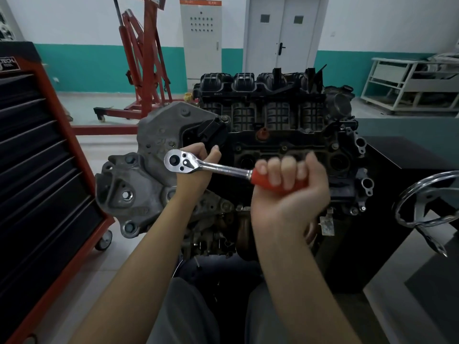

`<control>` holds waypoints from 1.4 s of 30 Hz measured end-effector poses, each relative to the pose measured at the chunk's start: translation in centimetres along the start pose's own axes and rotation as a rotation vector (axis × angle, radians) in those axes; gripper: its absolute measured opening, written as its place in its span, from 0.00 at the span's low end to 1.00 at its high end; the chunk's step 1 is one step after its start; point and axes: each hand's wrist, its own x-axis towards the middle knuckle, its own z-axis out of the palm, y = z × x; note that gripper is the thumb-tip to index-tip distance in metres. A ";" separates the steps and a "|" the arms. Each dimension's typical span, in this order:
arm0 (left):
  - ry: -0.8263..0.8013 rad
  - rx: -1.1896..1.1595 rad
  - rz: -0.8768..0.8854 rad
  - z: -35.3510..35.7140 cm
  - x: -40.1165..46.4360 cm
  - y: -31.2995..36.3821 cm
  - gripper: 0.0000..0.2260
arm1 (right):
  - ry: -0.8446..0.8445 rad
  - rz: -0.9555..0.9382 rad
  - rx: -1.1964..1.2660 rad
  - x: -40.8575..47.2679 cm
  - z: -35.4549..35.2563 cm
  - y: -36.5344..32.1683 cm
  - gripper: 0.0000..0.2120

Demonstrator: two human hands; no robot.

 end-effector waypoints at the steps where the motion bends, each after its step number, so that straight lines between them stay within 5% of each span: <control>1: 0.002 0.009 0.008 0.0 0.0 0.1 0.21 | 0.006 -0.008 0.029 -1.0 -0.7 0.2 0.17; 8: 0.022 -0.002 -0.035 -0.1 0.5 -0.1 0.22 | -0.075 0.025 -0.064 0.6 0.2 -0.4 0.21; 16: 0.038 0.057 -0.209 0.2 0.2 -0.7 0.15 | -0.210 0.281 -0.351 7.4 6.8 -1.0 0.19; 20: 0.083 0.042 -0.132 0.1 0.2 -0.5 0.10 | -0.174 0.183 -0.280 5.8 5.8 -0.6 0.19; 27: 0.040 -0.013 0.024 0.1 0.1 -0.1 0.21 | -0.042 -0.021 0.023 -2.1 -0.9 0.7 0.17; 36: 0.053 -0.022 -0.050 0.2 0.1 -0.1 0.16 | -0.204 0.150 -0.231 5.1 4.2 -1.1 0.21; 42: 0.031 -0.029 -0.131 0.0 0.1 -0.5 0.15 | -0.131 0.219 -0.261 6.1 6.3 -0.5 0.19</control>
